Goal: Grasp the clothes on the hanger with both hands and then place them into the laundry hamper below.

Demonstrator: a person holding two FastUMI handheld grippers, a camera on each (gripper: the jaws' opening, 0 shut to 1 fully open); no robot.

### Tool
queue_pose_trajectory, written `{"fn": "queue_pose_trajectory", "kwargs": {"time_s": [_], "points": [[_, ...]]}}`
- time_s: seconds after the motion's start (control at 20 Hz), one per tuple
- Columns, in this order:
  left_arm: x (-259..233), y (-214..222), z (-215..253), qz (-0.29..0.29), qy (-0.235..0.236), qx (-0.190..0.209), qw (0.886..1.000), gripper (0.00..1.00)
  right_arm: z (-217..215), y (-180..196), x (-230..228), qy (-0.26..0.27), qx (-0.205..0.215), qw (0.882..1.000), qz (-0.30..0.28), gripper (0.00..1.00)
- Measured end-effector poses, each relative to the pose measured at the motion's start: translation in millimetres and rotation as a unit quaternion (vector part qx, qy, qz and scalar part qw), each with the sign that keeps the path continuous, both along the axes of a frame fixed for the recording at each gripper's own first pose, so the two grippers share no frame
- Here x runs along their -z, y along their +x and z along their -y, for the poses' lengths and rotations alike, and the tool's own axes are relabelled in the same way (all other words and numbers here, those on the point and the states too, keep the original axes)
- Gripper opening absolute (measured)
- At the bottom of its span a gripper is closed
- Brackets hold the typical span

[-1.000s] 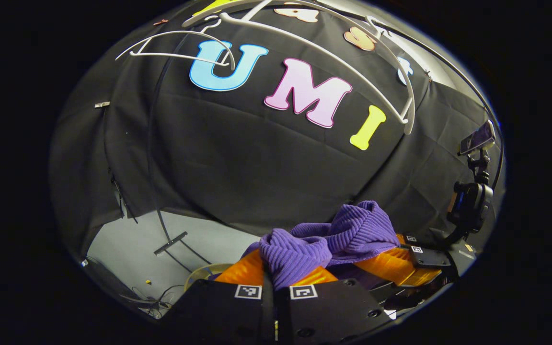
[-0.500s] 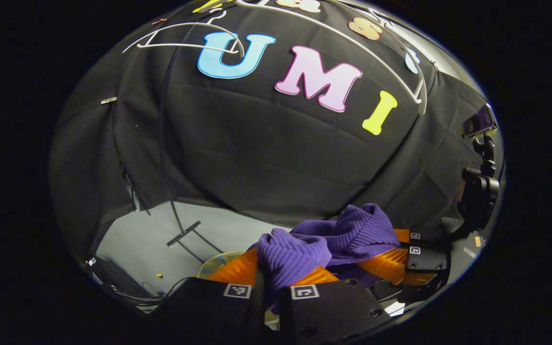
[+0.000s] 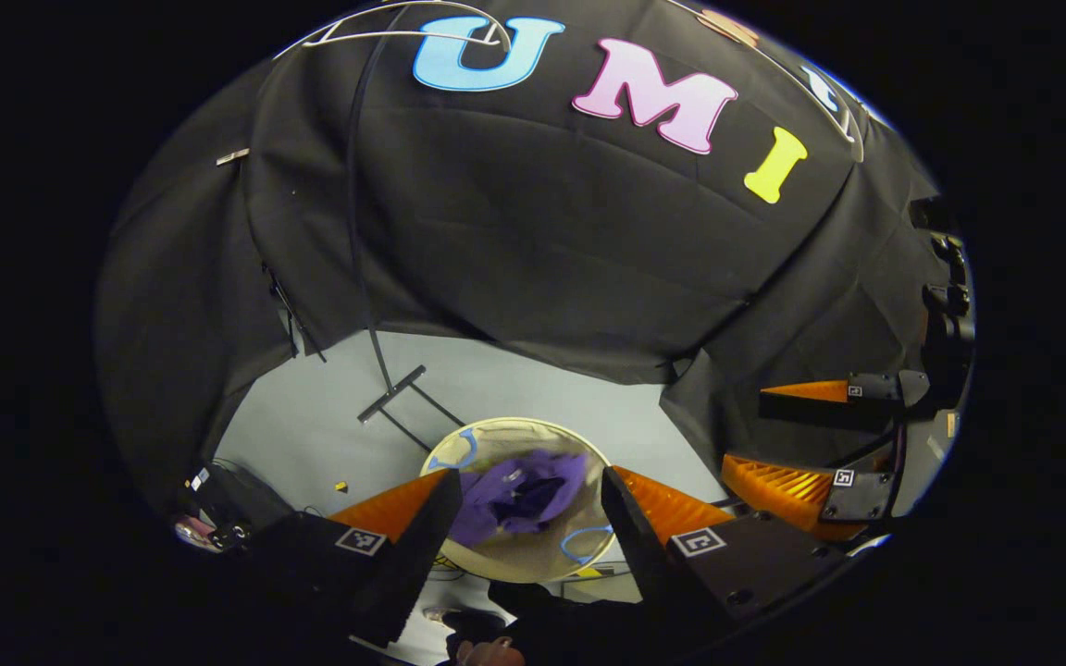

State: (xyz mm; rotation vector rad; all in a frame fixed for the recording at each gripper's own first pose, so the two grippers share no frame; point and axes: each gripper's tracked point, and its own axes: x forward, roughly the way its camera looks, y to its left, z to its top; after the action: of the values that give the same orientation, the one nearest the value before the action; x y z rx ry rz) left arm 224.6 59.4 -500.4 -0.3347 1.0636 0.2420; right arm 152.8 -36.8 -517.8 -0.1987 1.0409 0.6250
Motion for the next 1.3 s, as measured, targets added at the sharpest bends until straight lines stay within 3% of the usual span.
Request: {"fn": "queue_pose_trajectory", "kwargs": {"time_s": [0.4, 0.55, 0.9, 1.15, 1.3], "points": [[-36, 29, 10, 0.075, -0.032, 0.015, 0.997, 0.96, -14, 17, -19, 0.018, 0.015, 0.999, 0.026, 0.98], [-51, 25, 11, 0.097, -0.035, 0.026, 0.994, 0.92, -22, 12, -30, 0.019, 0.02, 0.999, 0.035, 0.99], [-107, -11, 8, 0.143, -0.038, 0.078, 0.986, 0.95, -55, -5, -83, 0.026, 0.052, 0.995, 0.077, 0.99], [-181, -40, -6, 0.208, -0.02, 0.128, 0.969, 0.95, -87, -28, -146, 0.034, 0.093, 0.985, 0.14, 0.99], [-227, -40, -13, 0.268, -0.002, 0.151, 0.951, 0.95, -98, -39, -192, 0.035, 0.112, 0.974, 0.192, 0.99]]}}
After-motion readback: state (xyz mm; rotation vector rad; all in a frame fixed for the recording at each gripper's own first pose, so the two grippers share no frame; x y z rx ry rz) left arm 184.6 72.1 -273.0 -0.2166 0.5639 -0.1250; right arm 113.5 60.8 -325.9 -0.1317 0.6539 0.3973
